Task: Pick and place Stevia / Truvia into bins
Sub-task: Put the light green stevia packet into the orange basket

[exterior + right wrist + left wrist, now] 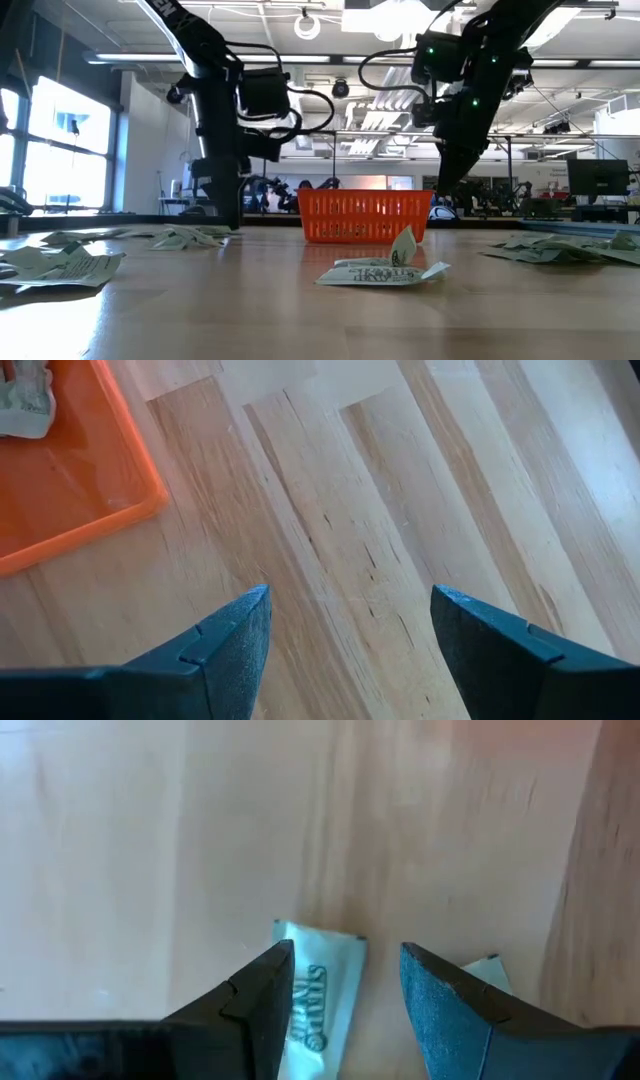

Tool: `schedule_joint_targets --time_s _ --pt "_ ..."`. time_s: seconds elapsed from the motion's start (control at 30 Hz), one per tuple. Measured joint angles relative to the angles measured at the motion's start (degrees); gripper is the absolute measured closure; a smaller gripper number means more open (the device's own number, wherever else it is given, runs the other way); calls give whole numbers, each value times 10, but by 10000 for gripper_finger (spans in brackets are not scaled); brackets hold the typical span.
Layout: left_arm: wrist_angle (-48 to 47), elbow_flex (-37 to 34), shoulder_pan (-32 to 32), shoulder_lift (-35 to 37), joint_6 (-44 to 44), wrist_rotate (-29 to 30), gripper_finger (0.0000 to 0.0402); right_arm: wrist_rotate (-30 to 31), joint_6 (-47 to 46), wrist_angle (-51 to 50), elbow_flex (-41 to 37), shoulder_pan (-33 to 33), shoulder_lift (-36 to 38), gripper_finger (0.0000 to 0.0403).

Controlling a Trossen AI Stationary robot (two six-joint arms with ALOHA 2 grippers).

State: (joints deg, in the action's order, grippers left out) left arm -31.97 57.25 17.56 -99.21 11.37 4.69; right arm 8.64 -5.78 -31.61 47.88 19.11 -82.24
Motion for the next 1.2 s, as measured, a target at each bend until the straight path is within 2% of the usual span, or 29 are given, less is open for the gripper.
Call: schedule_joint_targets --time_s 0.3,0.53,0.83,1.07,1.2 --pt "-27 1 0 6 -7 17 183 0 2 0 0 0 0 139" --pt "20 -31 1 7 4 15 183 0 2 2 0 0 0 139" --pt "32 -35 10 8 -1 7 186 0 2 2 0 0 0 139" --pt "47 -35 63 6 16 -39 235 0 0 2 0 0 0 139" --pt "48 -34 80 1 44 -44 263 0 -3 2 0 0 0 139"
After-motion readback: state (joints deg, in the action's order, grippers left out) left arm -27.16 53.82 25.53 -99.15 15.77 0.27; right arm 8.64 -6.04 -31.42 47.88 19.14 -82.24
